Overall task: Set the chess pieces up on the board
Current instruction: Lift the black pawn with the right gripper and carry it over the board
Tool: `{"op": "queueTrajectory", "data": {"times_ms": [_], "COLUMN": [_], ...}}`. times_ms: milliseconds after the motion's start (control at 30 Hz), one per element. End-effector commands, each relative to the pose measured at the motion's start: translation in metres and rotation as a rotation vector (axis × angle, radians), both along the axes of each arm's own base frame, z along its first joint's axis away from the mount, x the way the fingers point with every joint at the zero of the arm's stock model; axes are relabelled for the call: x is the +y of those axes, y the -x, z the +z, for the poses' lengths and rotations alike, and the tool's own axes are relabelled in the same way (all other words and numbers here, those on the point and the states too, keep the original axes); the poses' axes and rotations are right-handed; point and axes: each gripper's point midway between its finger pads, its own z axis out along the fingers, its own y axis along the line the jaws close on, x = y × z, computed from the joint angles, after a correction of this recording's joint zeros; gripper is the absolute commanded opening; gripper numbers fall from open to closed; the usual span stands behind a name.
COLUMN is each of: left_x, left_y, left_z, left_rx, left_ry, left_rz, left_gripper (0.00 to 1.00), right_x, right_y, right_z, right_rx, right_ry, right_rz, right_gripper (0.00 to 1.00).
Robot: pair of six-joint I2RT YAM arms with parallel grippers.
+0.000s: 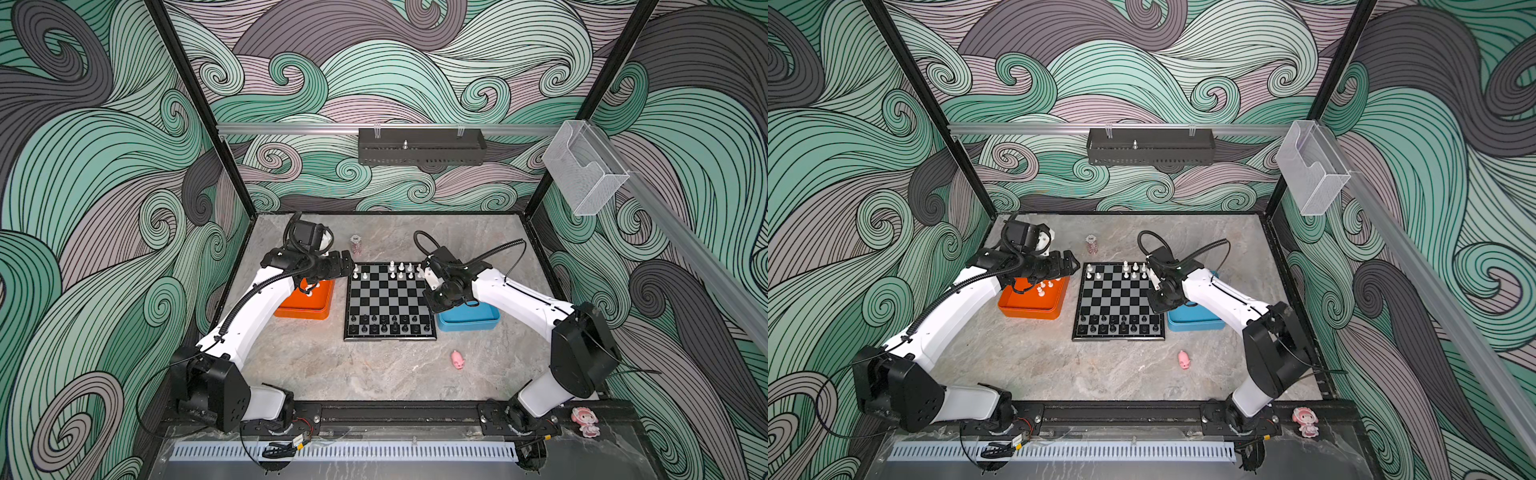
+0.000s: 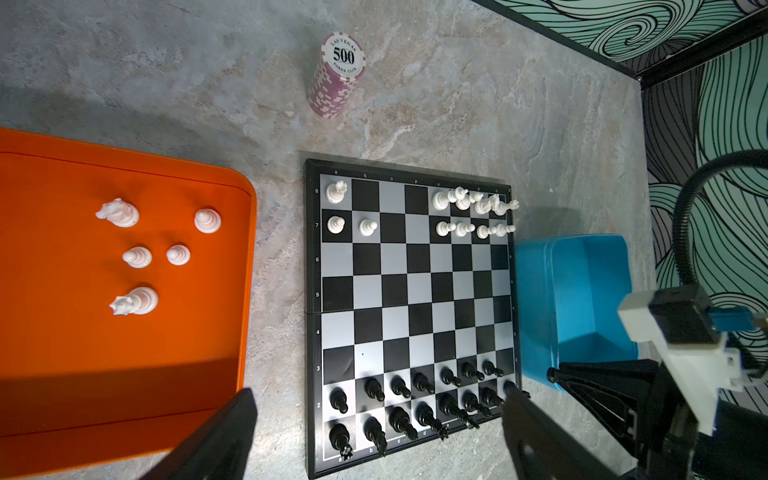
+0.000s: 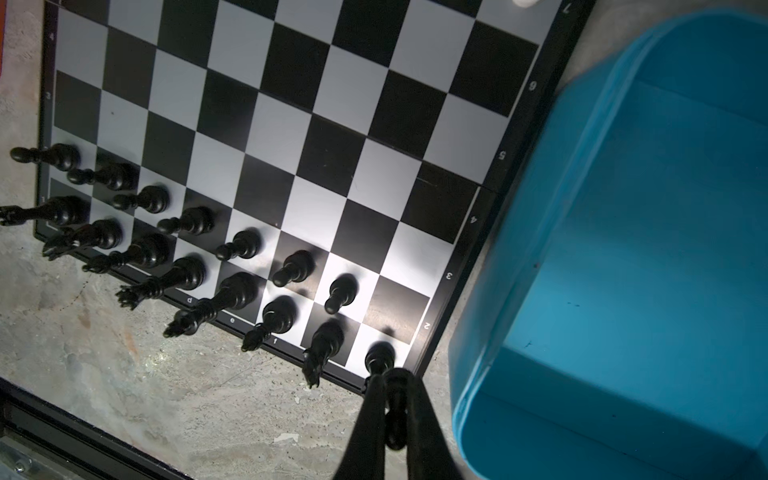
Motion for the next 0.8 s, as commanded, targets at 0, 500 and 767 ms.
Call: {"op": "queueTrajectory", "data": {"times_ms": [0, 500, 767], "left_x": [0.002, 0.002, 0.002], "left_y": [0.006, 0.009, 0.007], "left_z": [0.005, 0.002, 0.0], "left_rx": [0.004, 0.01, 0.013], "left_ry": [0.019, 0.014, 0.016], "left_rz": [0.006, 0.003, 0.001], "left_gripper": [0.94, 0.94, 0.94], "right_x": [0.003, 0.005, 0.005], "right_y": [-0.001, 0.001, 0.003], "right_z": [-0.009, -0.035, -0.041], "right_rx": [0.004, 0.041, 0.06], "right_ry": [0.016, 0.061, 0.066], "right_rz": [-0.036, -0.023, -0.022], "right_gripper": [0.11, 0.11, 0.11]}}
